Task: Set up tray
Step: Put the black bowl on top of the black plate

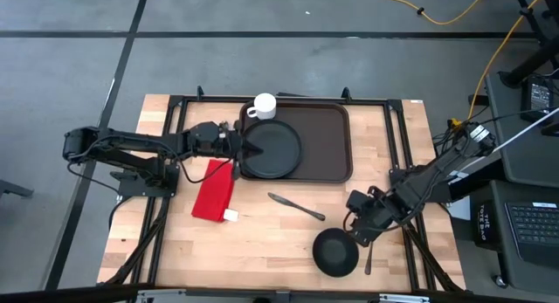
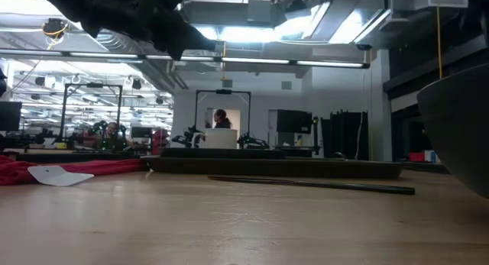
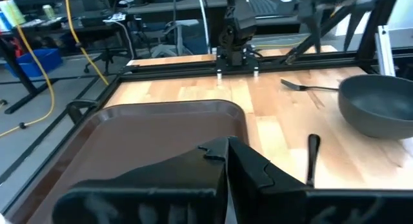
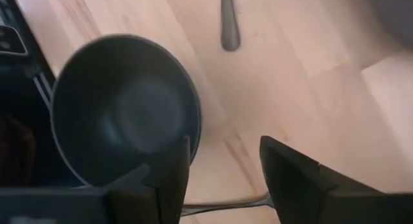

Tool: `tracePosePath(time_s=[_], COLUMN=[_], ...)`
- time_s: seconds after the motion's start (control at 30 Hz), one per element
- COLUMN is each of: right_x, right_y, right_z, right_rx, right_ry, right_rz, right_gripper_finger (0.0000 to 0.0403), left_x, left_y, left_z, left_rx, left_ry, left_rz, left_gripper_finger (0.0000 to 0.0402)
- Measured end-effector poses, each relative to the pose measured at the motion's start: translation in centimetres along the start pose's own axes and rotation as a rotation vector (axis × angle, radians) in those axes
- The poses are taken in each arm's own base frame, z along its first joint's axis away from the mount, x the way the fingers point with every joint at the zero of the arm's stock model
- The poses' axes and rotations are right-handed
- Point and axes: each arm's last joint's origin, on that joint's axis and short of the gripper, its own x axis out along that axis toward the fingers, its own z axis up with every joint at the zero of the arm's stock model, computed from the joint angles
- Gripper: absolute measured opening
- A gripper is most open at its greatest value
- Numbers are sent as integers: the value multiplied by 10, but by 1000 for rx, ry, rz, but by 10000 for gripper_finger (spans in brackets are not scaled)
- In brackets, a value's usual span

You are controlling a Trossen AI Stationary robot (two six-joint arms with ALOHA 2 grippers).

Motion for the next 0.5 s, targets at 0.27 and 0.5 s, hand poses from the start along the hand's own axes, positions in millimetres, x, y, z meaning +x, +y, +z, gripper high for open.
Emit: tracePosePath(time_s=[0.27,0.5], right_x=[32,49], right_y=[-7,-10], right_z=[-9,-15], right_rx=[-1,-8], right_ry=[12,26], right_rz=[63,127], right_gripper_finger=[192,192], left_x=[1,1], left_y=[-13,-23], left_z=[2,3], left_rx=[-3,-10], left_ry=[-6,-9], left_rz=[-54,-89], left_gripper_finger=[2,2])
